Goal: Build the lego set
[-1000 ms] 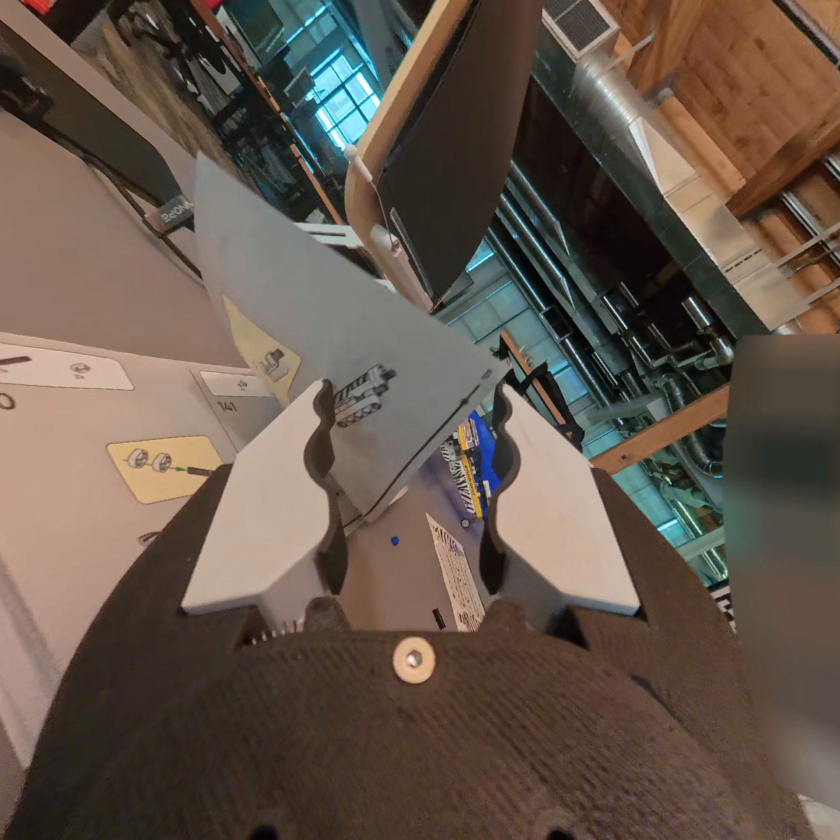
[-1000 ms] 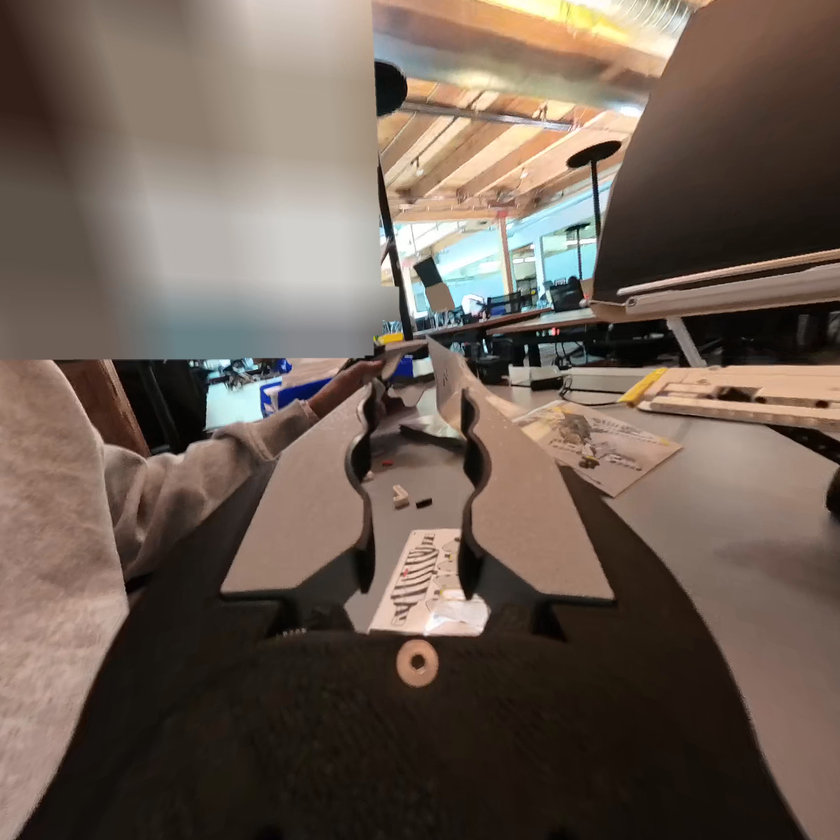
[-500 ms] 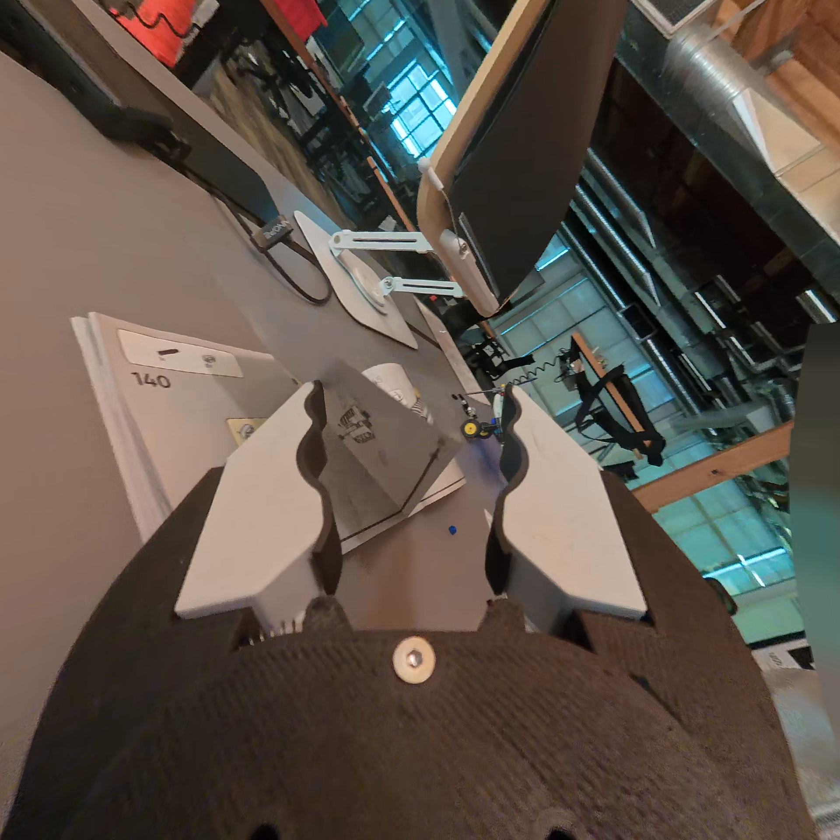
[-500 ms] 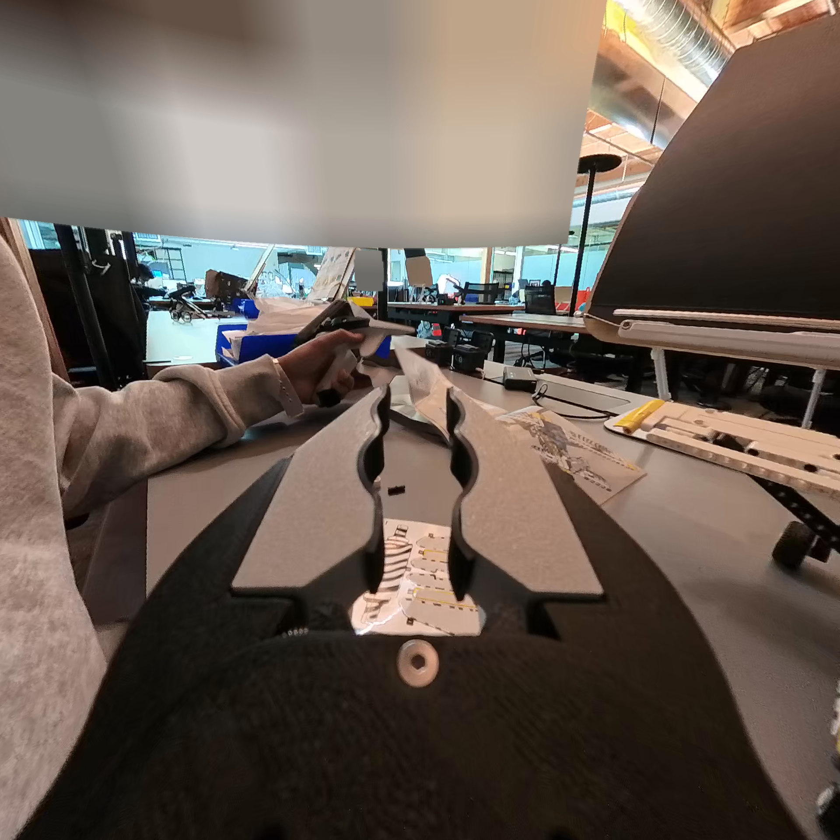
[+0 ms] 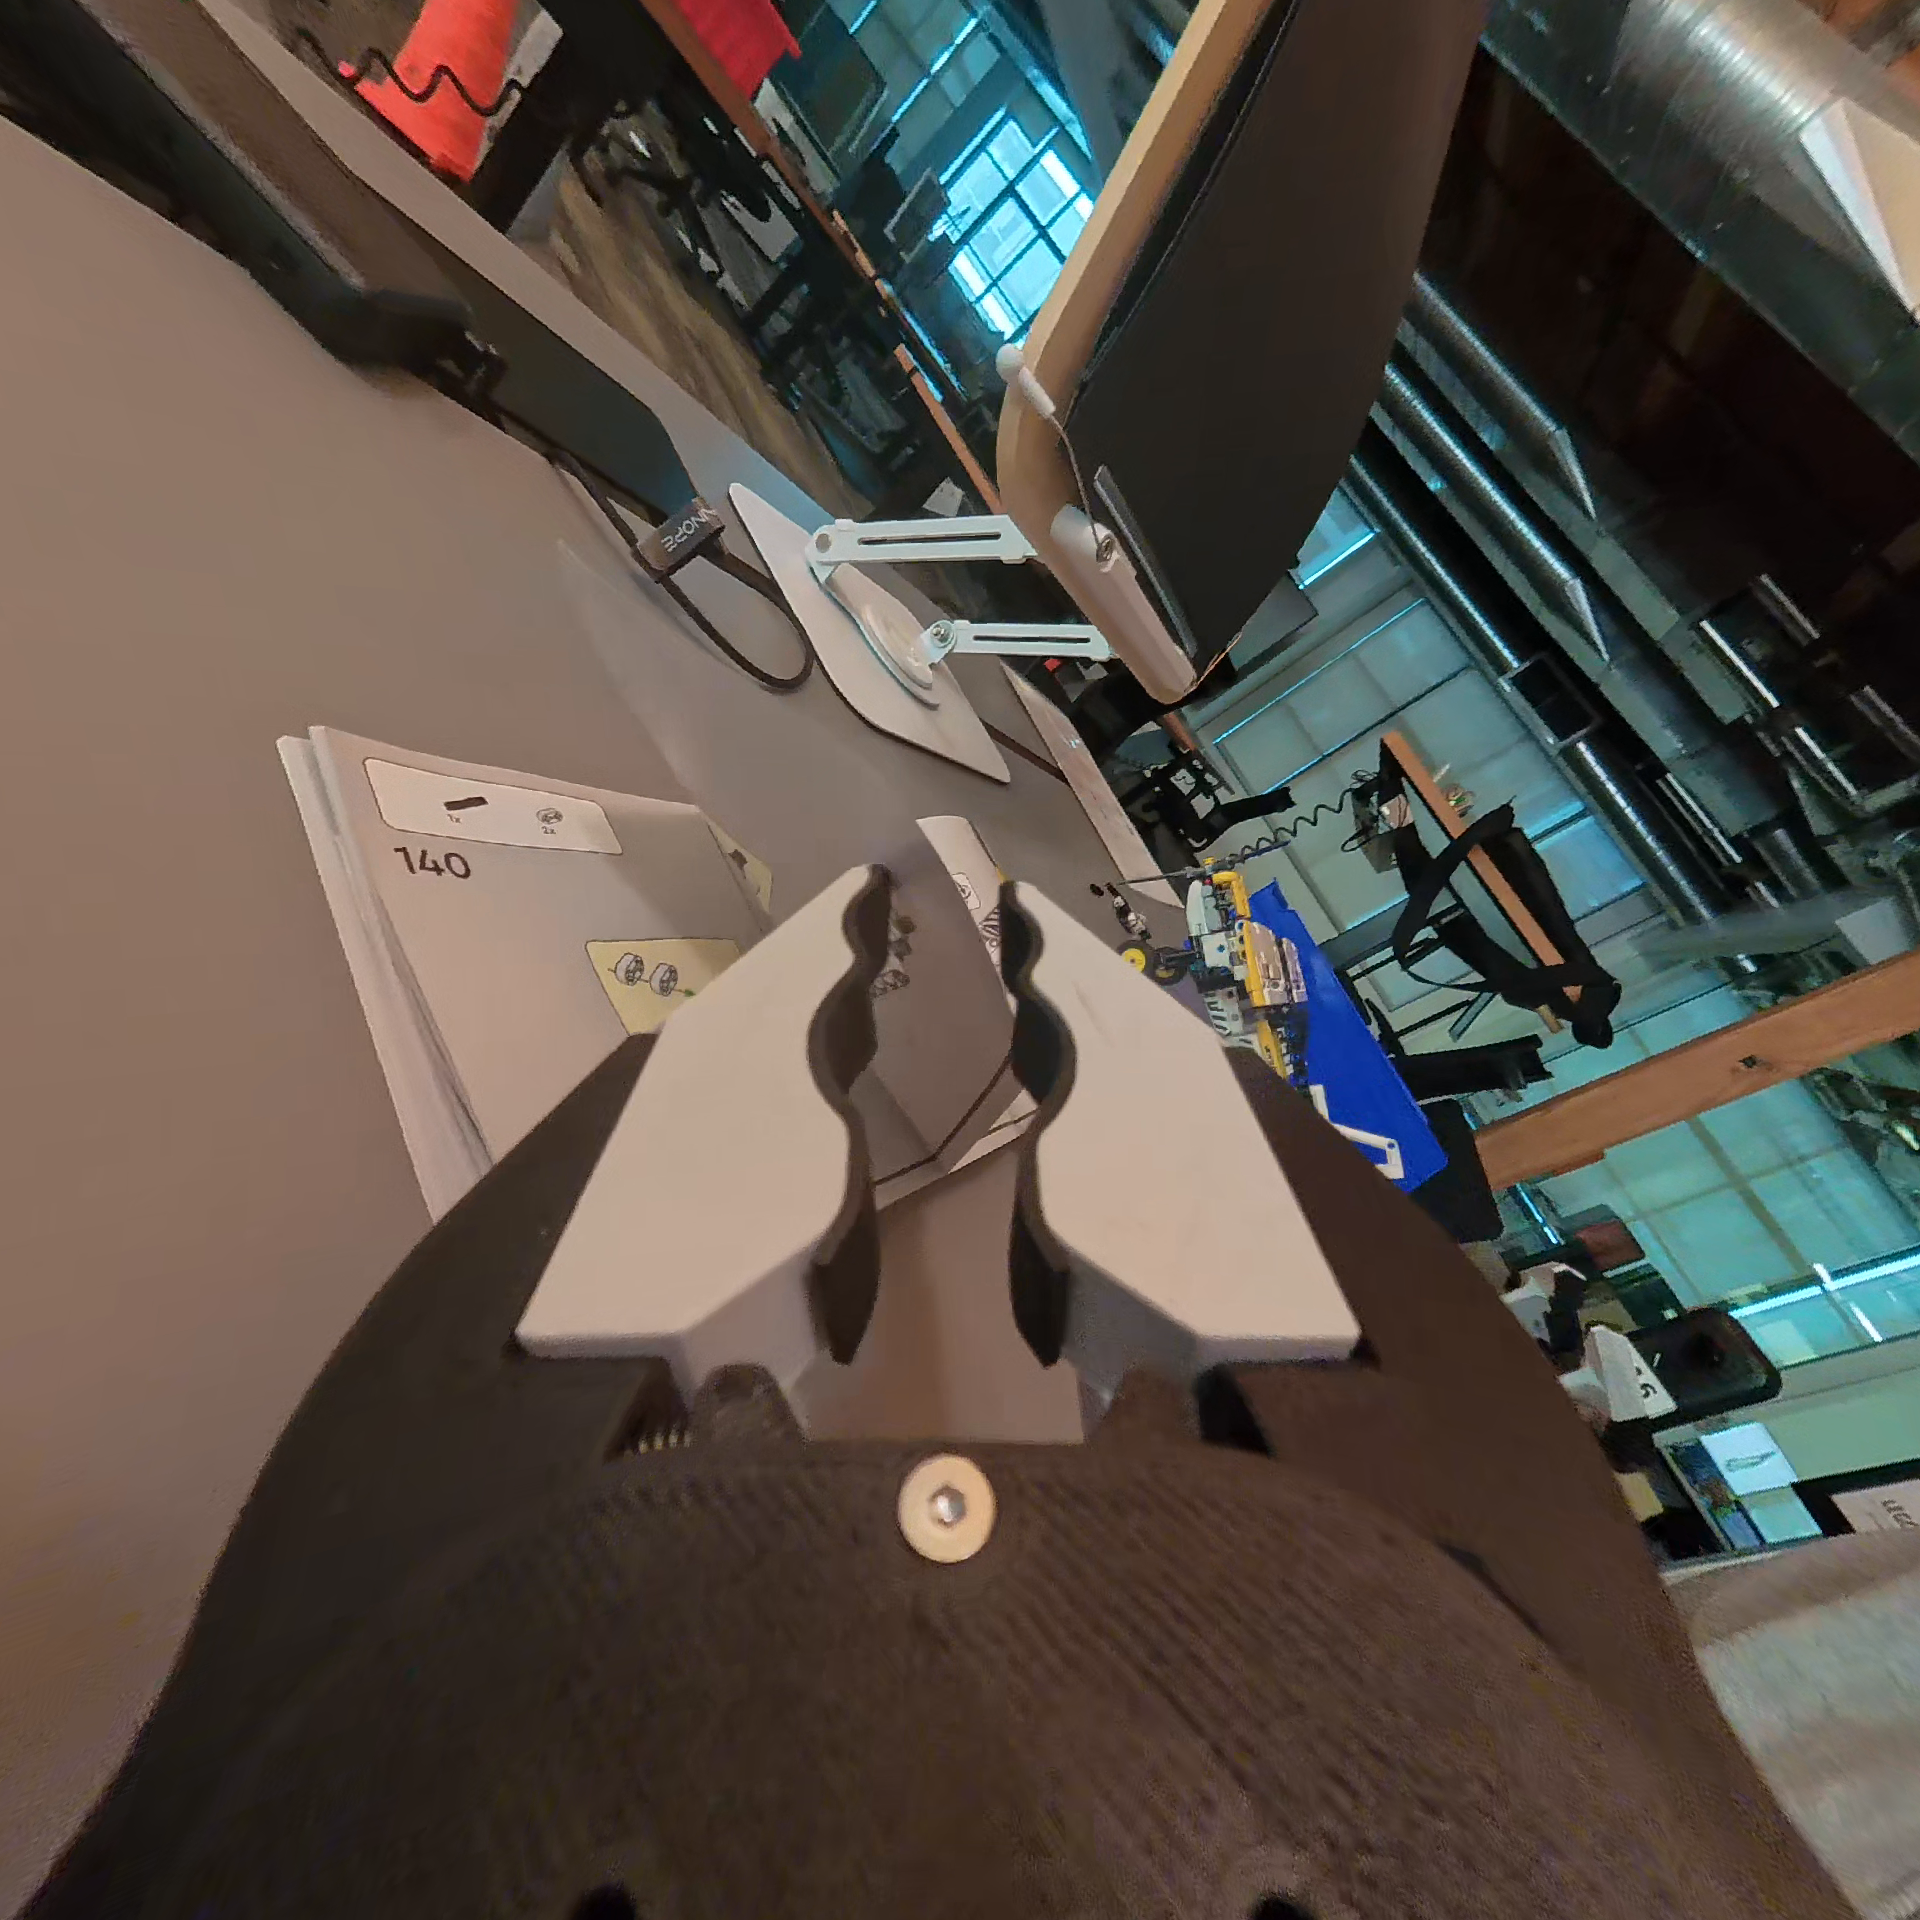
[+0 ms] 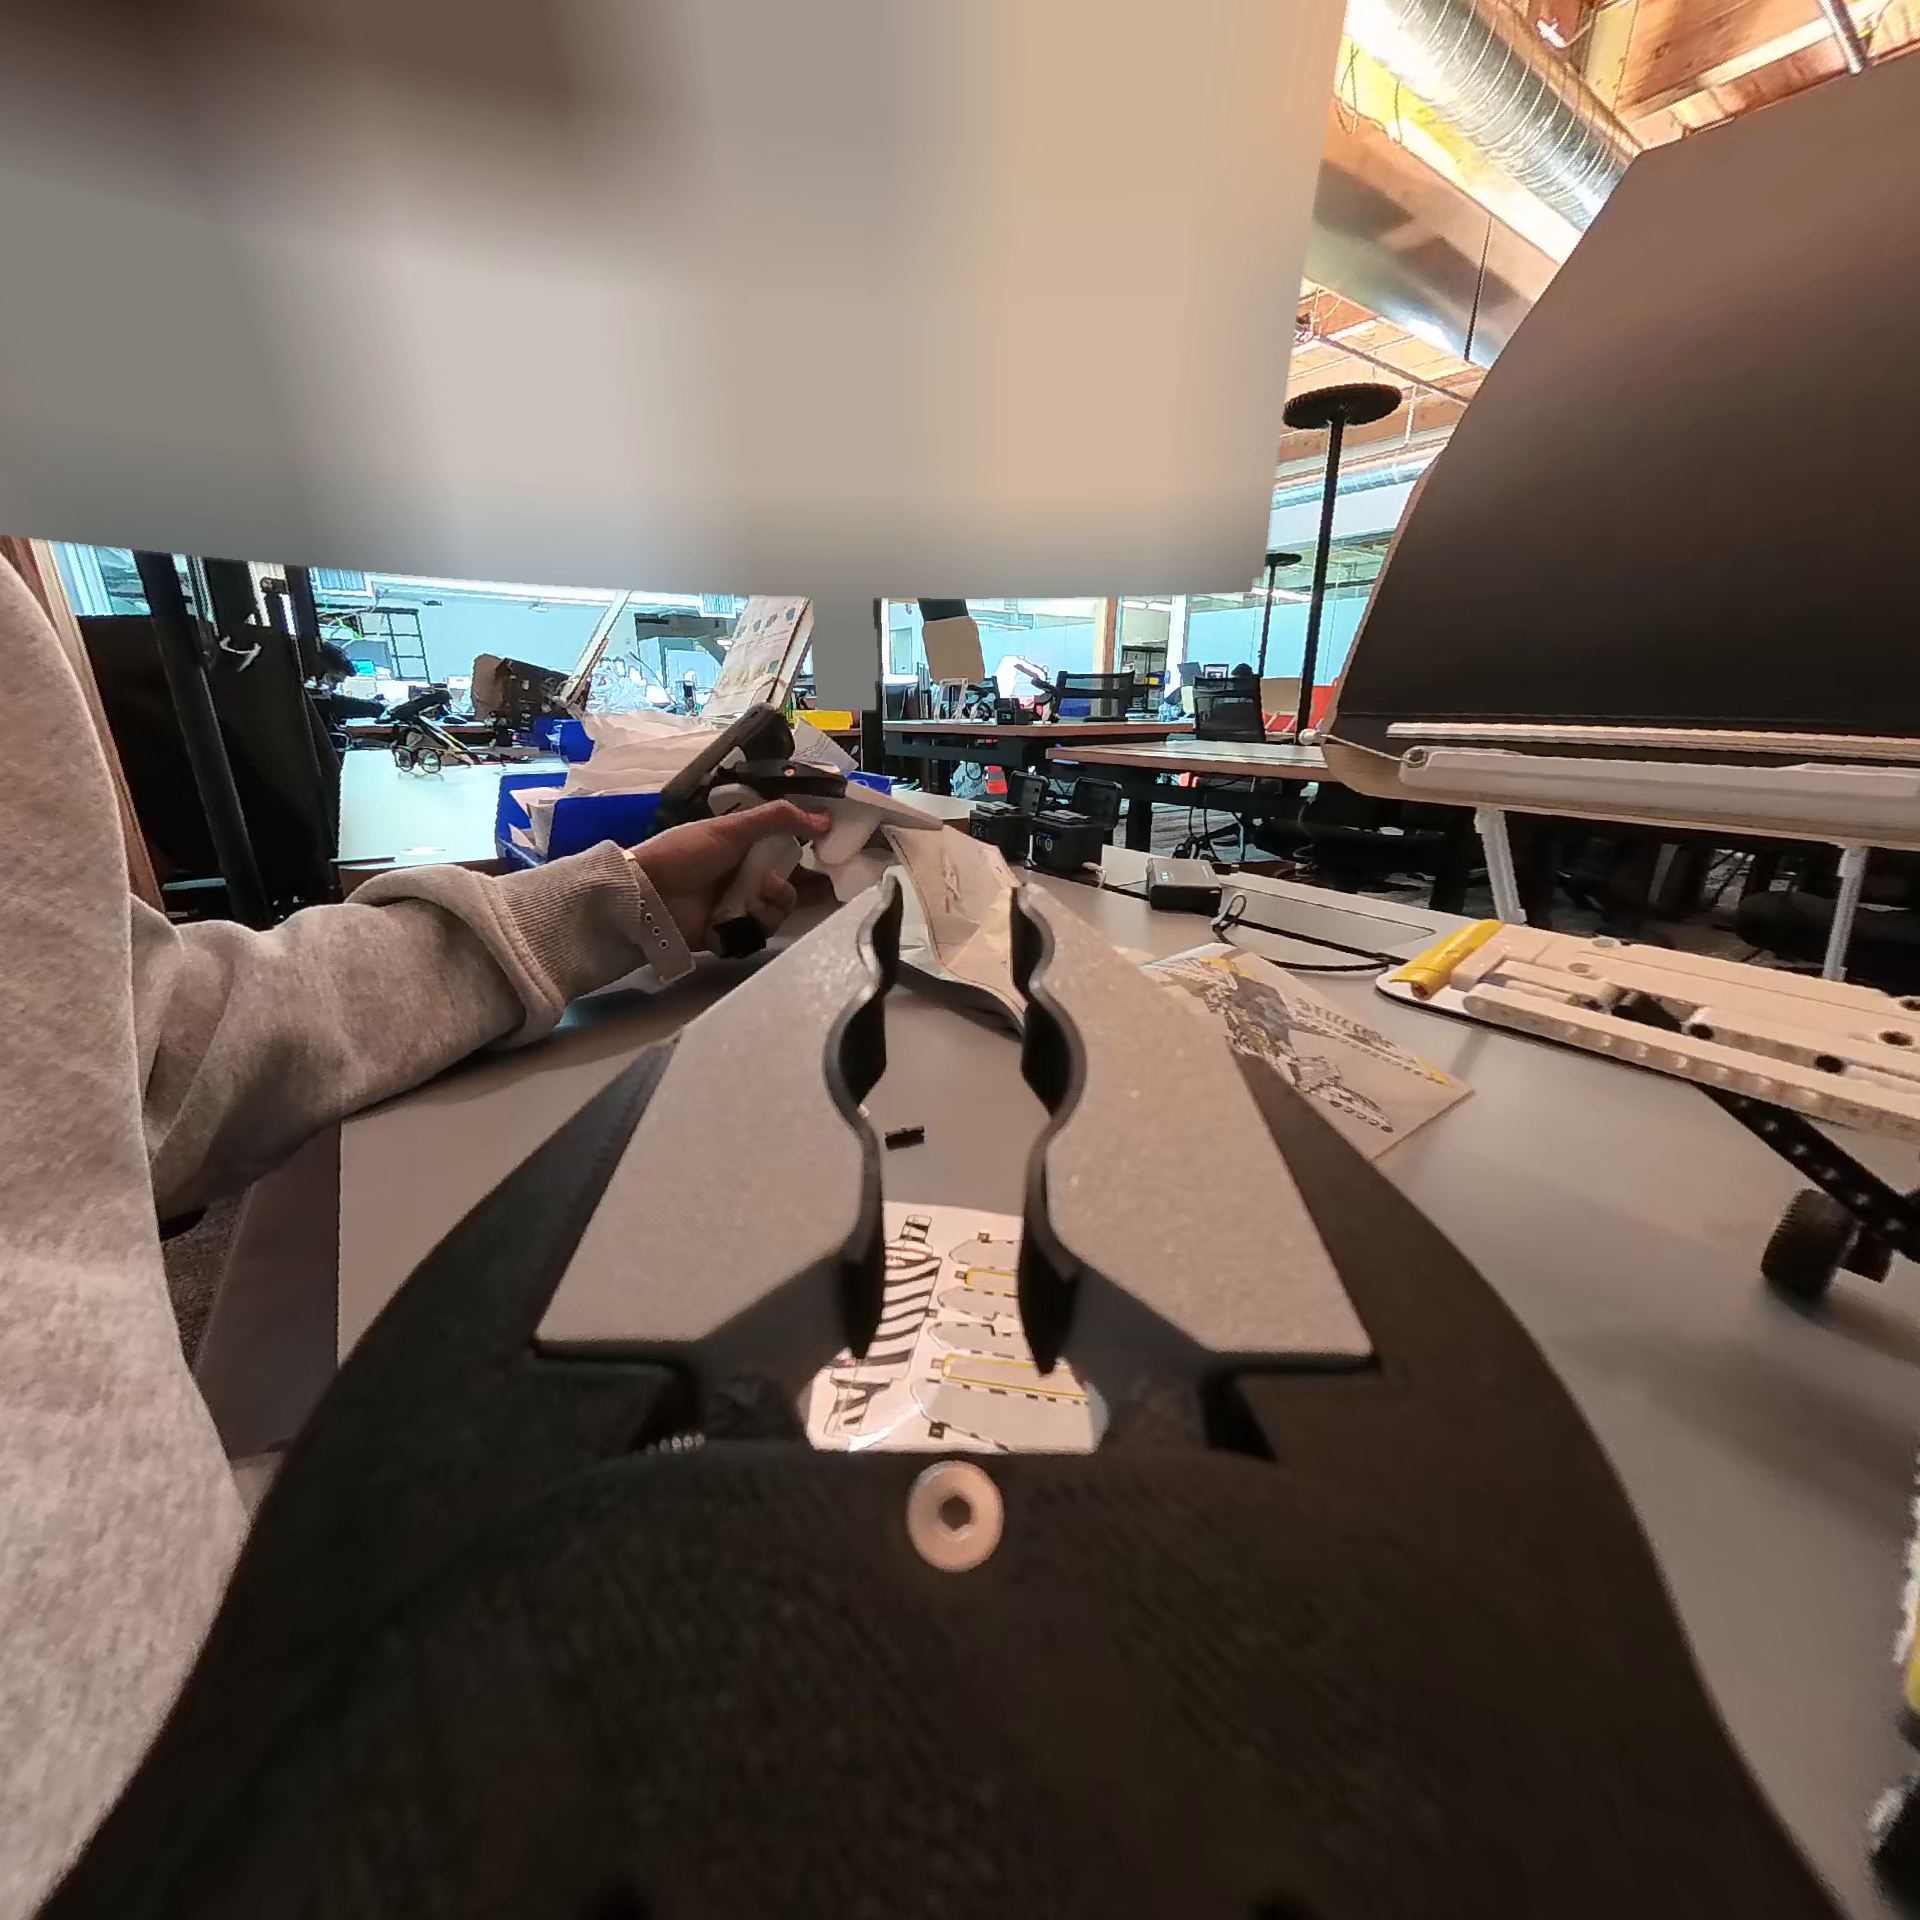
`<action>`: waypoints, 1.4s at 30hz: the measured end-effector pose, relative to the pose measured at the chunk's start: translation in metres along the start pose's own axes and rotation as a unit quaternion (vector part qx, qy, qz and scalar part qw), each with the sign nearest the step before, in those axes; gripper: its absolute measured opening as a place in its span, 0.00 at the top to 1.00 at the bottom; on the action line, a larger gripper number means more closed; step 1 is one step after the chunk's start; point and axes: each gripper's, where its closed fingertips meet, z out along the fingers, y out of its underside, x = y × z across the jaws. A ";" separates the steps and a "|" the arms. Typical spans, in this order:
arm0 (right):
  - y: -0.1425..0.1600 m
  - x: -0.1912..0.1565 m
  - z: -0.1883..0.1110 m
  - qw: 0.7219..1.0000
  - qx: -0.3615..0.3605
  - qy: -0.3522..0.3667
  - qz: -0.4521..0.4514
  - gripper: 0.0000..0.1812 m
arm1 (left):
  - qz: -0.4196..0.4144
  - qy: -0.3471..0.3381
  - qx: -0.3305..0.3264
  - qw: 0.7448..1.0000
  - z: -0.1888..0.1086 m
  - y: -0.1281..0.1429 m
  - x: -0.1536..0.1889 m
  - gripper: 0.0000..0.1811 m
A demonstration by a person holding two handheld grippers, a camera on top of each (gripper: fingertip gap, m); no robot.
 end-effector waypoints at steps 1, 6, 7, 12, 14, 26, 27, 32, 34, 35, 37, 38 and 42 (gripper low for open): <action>0.000 0.000 0.000 1.000 0.000 0.000 0.000 0.89 | 0.001 -0.003 0.001 1.000 0.000 -0.001 -0.001 0.93; 0.000 -0.001 0.000 1.000 0.000 0.000 -0.001 0.90 | 0.001 -0.005 0.012 1.000 -0.004 -0.004 -0.001 1.00; 0.000 -0.001 0.000 1.000 0.001 0.000 -0.001 0.90 | 0.001 -0.004 0.013 1.000 -0.004 -0.004 -0.001 1.00; -0.001 -0.001 -0.001 1.000 0.004 0.000 0.000 0.90 | 0.004 -0.004 0.013 1.000 -0.004 -0.005 -0.001 1.00; -0.001 -0.001 0.000 1.000 0.006 0.000 -0.001 0.90 | 0.004 -0.003 0.014 1.000 -0.004 -0.005 -0.001 1.00; -0.001 0.000 -0.001 1.000 0.007 -0.001 -0.002 0.90 | 0.004 0.004 0.020 1.000 -0.005 -0.007 0.002 1.00; -0.002 0.000 -0.001 1.000 0.007 -0.001 -0.002 0.90 | 0.006 0.006 0.021 1.000 -0.005 -0.007 0.002 1.00; -0.002 -0.001 -0.001 1.000 0.007 0.000 -0.002 0.90 | 0.010 0.008 0.021 1.000 -0.005 -0.007 0.004 1.00; -0.002 0.000 -0.001 1.000 0.007 0.000 -0.001 0.91 | 0.009 0.009 0.022 1.000 -0.005 -0.007 0.004 1.00; -0.002 0.000 -0.001 1.000 0.007 0.000 -0.001 0.91 | 0.009 0.009 0.022 1.000 -0.005 -0.007 0.004 1.00; -0.002 -0.001 -0.001 1.000 0.007 0.000 -0.001 0.91 | 0.008 0.011 0.022 1.000 -0.005 -0.007 0.004 1.00; -0.002 -0.001 -0.001 1.000 0.007 0.000 -0.001 0.91 | 0.007 0.012 0.021 1.000 -0.005 -0.007 0.004 1.00; -0.002 -0.001 -0.001 1.000 0.007 0.000 -0.001 0.91 | 0.007 0.013 0.021 1.000 -0.005 -0.007 0.005 1.00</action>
